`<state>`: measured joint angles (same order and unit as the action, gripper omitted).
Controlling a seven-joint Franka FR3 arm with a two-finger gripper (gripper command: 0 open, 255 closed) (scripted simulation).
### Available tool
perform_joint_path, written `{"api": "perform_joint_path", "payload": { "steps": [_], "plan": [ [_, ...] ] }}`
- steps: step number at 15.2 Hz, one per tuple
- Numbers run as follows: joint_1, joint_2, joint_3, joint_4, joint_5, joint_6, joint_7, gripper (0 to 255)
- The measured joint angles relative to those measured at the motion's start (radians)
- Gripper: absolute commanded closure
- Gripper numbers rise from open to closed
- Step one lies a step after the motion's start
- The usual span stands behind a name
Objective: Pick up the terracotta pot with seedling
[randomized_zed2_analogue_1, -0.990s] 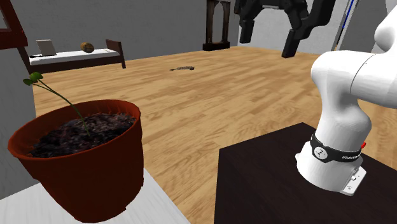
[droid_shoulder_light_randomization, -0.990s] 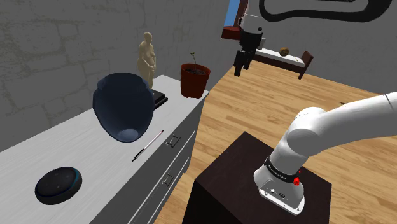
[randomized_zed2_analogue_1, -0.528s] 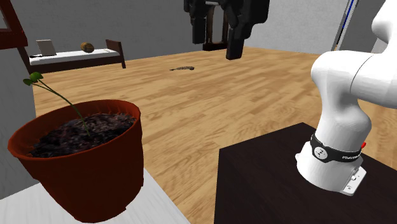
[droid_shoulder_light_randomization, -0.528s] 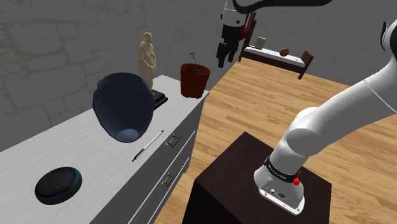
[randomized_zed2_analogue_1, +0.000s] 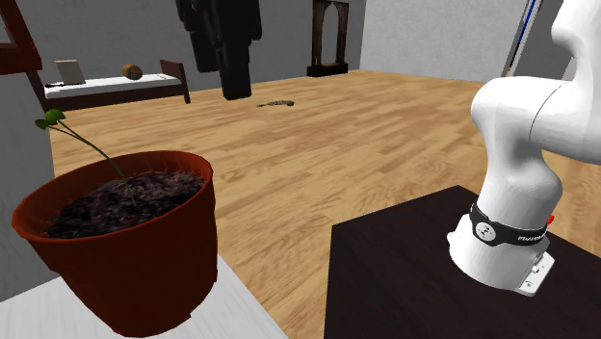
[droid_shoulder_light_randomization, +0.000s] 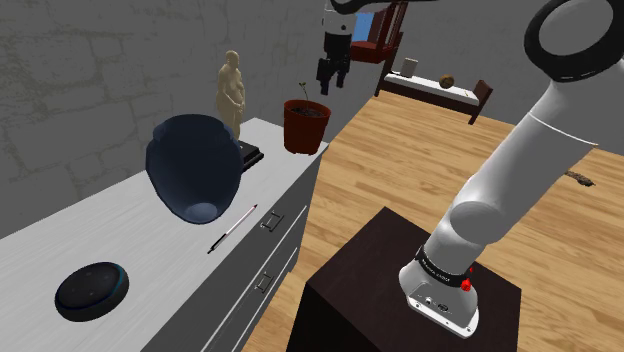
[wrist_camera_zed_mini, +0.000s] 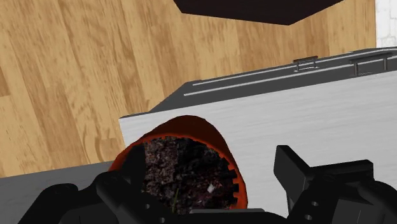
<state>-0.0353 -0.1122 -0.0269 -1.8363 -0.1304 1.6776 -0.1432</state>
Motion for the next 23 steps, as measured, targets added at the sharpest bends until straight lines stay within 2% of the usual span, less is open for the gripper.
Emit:
{"api": "perform_joint_path", "payload": {
  "steps": [2,8,10,12,18,19,23],
  "plan": [
    [-0.002,0.076,-0.002,0.090,0.003,-0.018,-0.008,0],
    [-0.014,0.370,-0.011,0.447,0.014,-0.093,-0.040,0],
    [-0.016,0.501,-0.011,0.636,0.019,-0.156,-0.050,0],
    [-0.019,0.532,-0.012,0.673,0.020,-0.164,-0.055,0],
    [-0.020,0.527,-0.012,0.592,0.020,-0.089,-0.047,0],
    [-0.020,0.524,-0.012,0.581,0.019,-0.081,-0.047,255],
    [-0.020,0.521,-0.012,0.572,0.020,-0.073,-0.046,255]
  ]
}}
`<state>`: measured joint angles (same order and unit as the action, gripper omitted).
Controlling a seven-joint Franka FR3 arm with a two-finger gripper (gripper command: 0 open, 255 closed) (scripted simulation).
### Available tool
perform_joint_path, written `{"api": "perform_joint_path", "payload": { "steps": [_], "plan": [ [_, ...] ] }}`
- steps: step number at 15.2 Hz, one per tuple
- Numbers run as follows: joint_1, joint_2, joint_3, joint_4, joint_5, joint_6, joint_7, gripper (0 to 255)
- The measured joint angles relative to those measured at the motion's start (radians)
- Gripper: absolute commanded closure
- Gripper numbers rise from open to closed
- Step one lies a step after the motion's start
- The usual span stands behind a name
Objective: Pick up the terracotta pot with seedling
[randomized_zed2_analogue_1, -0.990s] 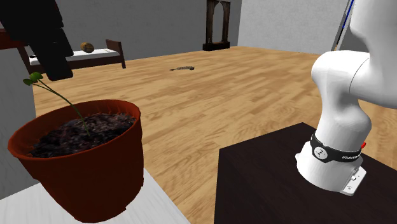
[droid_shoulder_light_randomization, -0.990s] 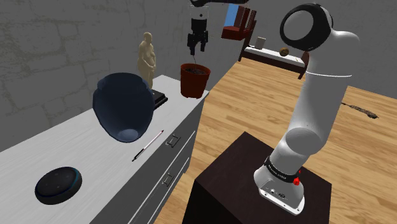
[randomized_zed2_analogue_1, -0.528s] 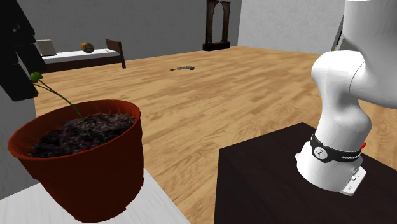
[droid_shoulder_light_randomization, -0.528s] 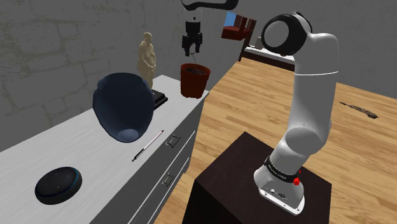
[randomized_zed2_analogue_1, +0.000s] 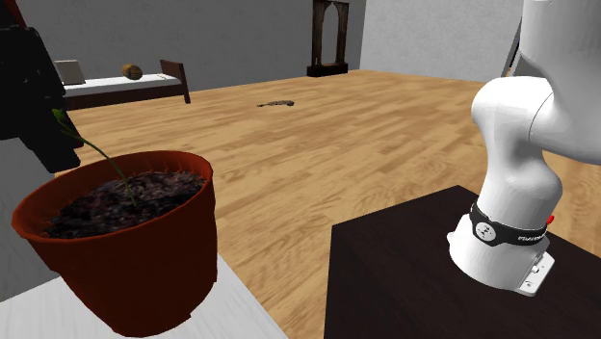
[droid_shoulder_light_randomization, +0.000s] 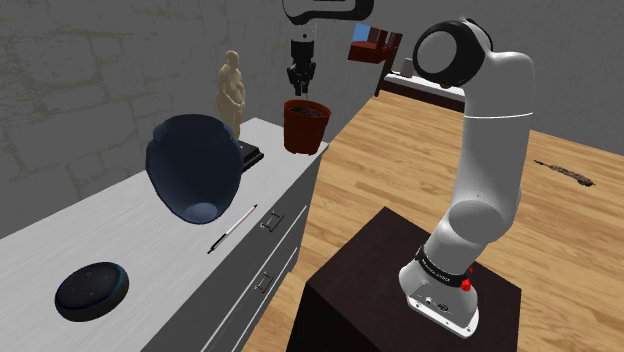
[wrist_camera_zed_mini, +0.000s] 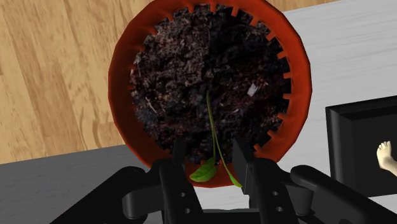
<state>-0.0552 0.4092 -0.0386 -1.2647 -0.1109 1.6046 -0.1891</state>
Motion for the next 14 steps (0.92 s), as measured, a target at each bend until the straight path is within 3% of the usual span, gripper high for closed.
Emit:
{"api": "perform_joint_path", "payload": {
  "steps": [7,14],
  "plan": [
    [0.000,0.001,0.000,0.006,0.000,-0.008,-0.001,255],
    [0.002,0.025,0.000,0.129,0.001,-0.109,-0.010,255]
  ]
}}
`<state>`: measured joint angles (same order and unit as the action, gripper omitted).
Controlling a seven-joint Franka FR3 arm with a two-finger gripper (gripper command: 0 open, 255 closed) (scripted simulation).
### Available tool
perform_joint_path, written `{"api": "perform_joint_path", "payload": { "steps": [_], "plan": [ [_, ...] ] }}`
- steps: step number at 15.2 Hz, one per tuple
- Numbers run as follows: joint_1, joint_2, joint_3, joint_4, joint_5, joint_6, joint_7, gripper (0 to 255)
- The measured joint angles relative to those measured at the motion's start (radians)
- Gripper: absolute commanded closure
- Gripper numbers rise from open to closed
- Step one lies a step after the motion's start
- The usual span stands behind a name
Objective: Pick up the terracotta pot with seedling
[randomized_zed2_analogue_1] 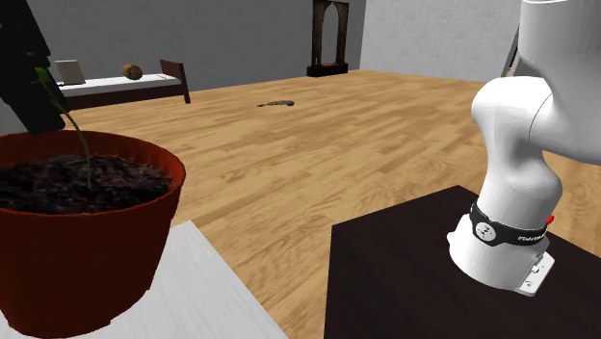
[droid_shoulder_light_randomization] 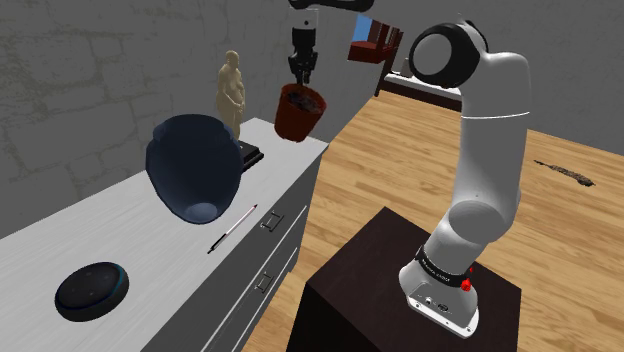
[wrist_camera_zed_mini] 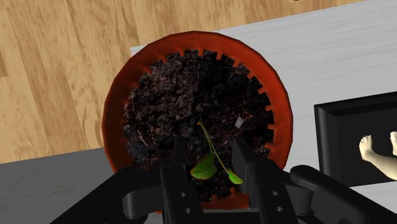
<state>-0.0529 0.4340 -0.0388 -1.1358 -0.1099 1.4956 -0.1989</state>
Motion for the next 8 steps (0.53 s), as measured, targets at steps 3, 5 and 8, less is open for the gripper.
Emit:
{"api": "perform_joint_path", "payload": {
  "steps": [3,5,8],
  "plan": [
    [-0.001,0.026,-0.001,0.081,0.001,-0.055,-0.007,255],
    [-0.002,0.040,-0.002,0.134,0.001,-0.093,-0.013,255],
    [-0.003,0.075,-0.003,0.223,0.001,-0.147,-0.020,255]
  ]
}}
